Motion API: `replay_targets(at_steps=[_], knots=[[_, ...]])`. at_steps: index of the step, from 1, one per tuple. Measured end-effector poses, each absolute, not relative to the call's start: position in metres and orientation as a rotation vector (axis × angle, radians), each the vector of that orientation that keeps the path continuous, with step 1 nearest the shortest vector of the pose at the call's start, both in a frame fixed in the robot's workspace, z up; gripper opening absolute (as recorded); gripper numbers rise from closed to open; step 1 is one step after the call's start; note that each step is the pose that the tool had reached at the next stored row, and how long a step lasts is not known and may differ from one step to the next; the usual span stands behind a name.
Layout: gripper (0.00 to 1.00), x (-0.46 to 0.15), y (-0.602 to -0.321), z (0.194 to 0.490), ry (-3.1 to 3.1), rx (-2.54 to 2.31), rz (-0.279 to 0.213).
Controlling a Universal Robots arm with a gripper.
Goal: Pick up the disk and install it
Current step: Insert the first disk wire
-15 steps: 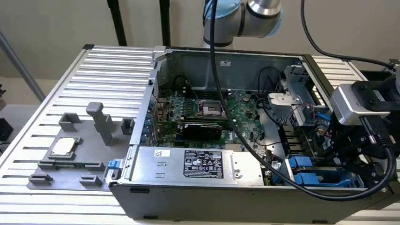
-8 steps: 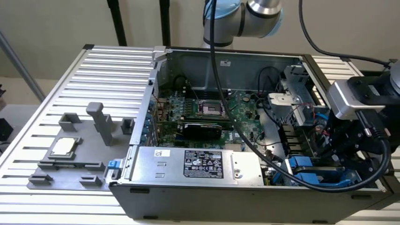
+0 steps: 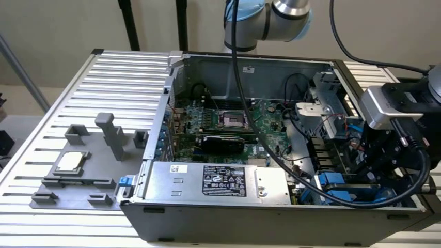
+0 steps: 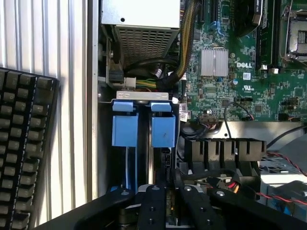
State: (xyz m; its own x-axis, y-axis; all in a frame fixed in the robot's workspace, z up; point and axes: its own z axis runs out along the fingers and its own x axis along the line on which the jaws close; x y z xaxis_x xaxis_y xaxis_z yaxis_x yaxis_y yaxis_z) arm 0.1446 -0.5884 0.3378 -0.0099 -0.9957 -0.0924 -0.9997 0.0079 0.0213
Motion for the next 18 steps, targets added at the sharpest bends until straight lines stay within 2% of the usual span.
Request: replay_targets(at_steps=[12, 18], knots=[[0.16, 0.148, -0.58, 0.338, 2.23, -2.178, 0.084], [0.16, 0.148, -0.574, 0.342, 2.237, -2.175, 0.08]])
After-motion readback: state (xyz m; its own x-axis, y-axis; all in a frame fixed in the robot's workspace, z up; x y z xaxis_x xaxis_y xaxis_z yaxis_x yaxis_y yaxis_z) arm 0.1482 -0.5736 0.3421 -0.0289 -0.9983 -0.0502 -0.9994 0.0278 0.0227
